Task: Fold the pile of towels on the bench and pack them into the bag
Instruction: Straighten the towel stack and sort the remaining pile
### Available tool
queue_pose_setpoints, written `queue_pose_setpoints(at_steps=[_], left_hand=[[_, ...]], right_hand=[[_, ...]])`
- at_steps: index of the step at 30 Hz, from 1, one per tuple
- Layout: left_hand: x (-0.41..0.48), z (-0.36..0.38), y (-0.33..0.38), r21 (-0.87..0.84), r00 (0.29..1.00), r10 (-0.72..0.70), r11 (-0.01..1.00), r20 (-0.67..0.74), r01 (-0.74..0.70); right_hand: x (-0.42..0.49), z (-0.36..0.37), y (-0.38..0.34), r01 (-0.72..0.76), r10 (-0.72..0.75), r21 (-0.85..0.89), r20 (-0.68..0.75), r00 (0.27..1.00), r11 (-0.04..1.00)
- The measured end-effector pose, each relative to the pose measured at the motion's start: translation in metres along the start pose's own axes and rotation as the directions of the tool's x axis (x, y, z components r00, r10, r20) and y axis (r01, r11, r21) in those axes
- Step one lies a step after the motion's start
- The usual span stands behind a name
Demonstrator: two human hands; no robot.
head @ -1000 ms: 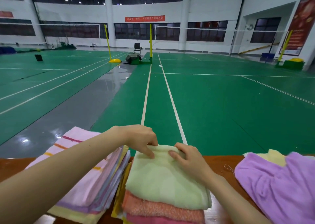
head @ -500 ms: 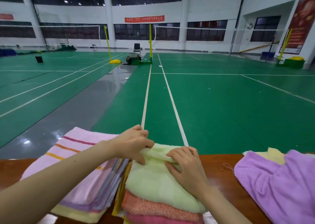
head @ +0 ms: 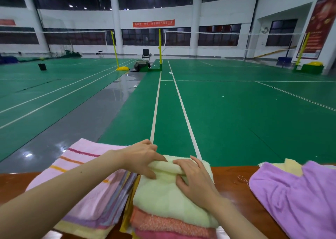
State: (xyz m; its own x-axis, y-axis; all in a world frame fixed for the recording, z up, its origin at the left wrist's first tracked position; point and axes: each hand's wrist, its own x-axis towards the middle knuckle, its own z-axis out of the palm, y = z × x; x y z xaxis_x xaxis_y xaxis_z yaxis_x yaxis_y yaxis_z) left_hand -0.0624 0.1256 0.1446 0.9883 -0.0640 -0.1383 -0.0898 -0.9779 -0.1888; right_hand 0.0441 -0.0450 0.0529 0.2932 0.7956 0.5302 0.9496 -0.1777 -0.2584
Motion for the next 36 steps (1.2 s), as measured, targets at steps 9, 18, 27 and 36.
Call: queue_pose_setpoints(at_steps=[9, 18, 27, 36], left_hand=[[0.020, 0.010, 0.007, 0.199, 0.957, -0.284, 0.936, -0.060, 0.290], [0.021, 0.047, 0.049, -0.502, 0.841, -0.437, 0.831, -0.320, 0.240], [0.018, 0.085, 0.059, -0.508, 0.791, -0.598, 0.724, -0.126, 0.466], [0.015, 0.083, 0.064, -0.537, 0.787, -0.600, 0.715, -0.141, 0.449]], right_hand=[[0.015, 0.007, 0.000, -0.163, 0.113, -0.206, -0.234, 0.966, 0.965], [0.017, 0.025, -0.017, -0.495, 0.516, -0.307, -0.015, 0.856, 0.813], [0.016, 0.018, -0.020, -0.564, 0.592, -0.232, 0.068, 0.803, 0.792], [0.006, 0.021, -0.019, -0.492, 0.490, -0.042, -0.047, 0.870, 0.870]])
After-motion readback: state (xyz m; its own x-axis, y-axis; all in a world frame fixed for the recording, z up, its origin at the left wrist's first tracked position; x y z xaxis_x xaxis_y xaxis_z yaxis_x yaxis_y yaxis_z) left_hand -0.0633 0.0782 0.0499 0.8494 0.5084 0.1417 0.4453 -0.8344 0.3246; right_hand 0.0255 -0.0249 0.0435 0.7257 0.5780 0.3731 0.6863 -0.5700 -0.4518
